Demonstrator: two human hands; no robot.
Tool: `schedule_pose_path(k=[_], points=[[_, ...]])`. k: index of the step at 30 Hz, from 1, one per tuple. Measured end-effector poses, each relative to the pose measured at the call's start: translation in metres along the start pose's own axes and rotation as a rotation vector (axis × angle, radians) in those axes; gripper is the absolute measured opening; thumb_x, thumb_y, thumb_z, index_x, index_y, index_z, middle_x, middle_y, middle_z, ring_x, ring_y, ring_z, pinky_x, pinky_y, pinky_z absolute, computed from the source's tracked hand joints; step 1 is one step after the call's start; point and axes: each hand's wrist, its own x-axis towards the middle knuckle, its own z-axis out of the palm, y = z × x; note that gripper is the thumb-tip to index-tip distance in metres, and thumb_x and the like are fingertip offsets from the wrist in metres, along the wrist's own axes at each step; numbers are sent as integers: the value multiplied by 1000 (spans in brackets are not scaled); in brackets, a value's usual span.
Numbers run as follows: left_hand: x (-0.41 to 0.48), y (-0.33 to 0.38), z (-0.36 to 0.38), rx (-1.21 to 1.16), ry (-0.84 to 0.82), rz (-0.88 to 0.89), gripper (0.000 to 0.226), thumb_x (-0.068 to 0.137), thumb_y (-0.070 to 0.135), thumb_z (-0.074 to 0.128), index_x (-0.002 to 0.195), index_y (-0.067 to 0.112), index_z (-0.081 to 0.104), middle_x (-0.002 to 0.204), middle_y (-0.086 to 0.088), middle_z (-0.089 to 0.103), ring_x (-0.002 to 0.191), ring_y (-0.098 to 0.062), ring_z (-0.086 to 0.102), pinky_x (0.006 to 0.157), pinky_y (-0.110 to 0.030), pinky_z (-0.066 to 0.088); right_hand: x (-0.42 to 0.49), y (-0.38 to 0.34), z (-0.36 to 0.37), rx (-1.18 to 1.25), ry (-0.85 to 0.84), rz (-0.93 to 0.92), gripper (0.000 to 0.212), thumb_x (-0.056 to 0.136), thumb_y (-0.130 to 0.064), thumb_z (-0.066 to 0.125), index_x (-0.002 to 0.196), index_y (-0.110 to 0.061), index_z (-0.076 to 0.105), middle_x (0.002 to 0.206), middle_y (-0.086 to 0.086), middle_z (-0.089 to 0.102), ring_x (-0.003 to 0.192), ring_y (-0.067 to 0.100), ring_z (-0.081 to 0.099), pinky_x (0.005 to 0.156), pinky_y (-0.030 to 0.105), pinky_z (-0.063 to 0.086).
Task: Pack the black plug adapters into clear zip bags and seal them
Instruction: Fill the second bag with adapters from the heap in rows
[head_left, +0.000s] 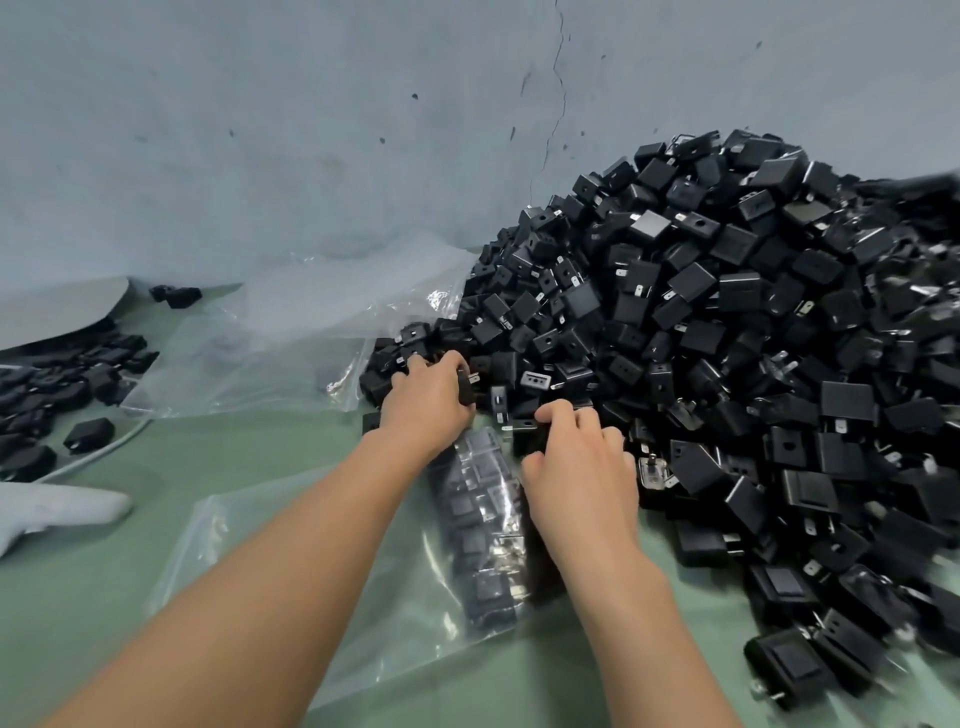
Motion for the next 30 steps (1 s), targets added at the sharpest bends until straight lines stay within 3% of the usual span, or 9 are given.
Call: schedule_pose_path(k=[3, 5, 8, 14, 18, 21, 24, 27, 30], points=[[0, 7, 3, 19, 12, -15, 39, 92, 40, 66, 124, 27, 47, 122, -14, 47, 86, -34, 56, 70, -39, 45, 2, -2, -2, 50, 16, 24, 38, 99, -27, 44, 137, -28, 40, 133, -1, 49, 117, 25, 46, 95, 38, 38], [0, 13, 8, 18, 31, -29, 38, 92, 39, 65, 122, 26, 46, 124, -14, 47, 87, -33, 56, 69, -39, 44, 1, -4, -3, 87, 47, 44, 39, 100, -31, 42, 139, -28, 40, 132, 0, 49, 116, 26, 46, 95, 40, 40], [-1, 20, 12, 12, 84, -57, 37, 92, 24, 63, 125, 24, 46, 127, -15, 45, 97, -35, 58, 68, -39, 42, 2, -7, -5, 165, 87, 59, 38, 101, -33, 41, 139, -30, 41, 130, -1, 48, 113, 23, 46, 95, 39, 41], [5, 9, 8, -134, 56, 33, 42, 85, 3, 58, 120, 26, 48, 113, -6, 48, 68, -20, 56, 52, -30, 39, 9, -9, -9, 402, 145, 67, 33, 99, -29, 44, 131, -33, 50, 126, -6, 50, 110, 17, 46, 96, 43, 43], [14, -9, -21, -711, 19, -79, 32, 86, -3, 61, 104, 24, 55, 97, -4, 59, 68, -16, 61, 41, -20, 46, 10, -24, -16, 826, 158, 63, 27, 98, -25, 46, 119, -39, 56, 117, -17, 55, 105, 7, 56, 95, 37, 48], [-2, -17, -55, -1301, -152, -235, 28, 88, 1, 65, 105, 23, 60, 103, -14, 65, 83, -25, 66, 47, -24, 51, 11, -37, -20, 1211, 51, 180, 25, 98, -23, 48, 111, -41, 59, 108, -15, 61, 87, -4, 59, 79, 16, 52], [-32, -13, -75, -1653, -301, -150, 28, 87, 6, 68, 103, 29, 63, 105, -11, 73, 88, -21, 73, 49, -23, 53, 8, -48, -16, 1631, -197, 478, 18, 101, -30, 50, 115, -34, 60, 124, -4, 62, 109, 9, 61, 96, 32, 52], [-65, -1, -76, -1253, -248, 64, 27, 79, 17, 75, 97, 35, 67, 99, -1, 74, 83, -15, 70, 63, -28, 56, 2, -59, -7, 1918, -495, 626, 41, 98, -43, 44, 132, -23, 56, 130, 12, 64, 109, 29, 65, 97, 49, 50], [-94, 2, -66, -685, -14, 289, 29, 78, 26, 77, 101, 38, 64, 99, 7, 70, 90, -6, 66, 82, -25, 53, -2, -68, -1, 2021, -618, 654, 38, 94, -49, 43, 111, -24, 65, 106, 8, 73, 92, 24, 71, 82, 36, 53]])
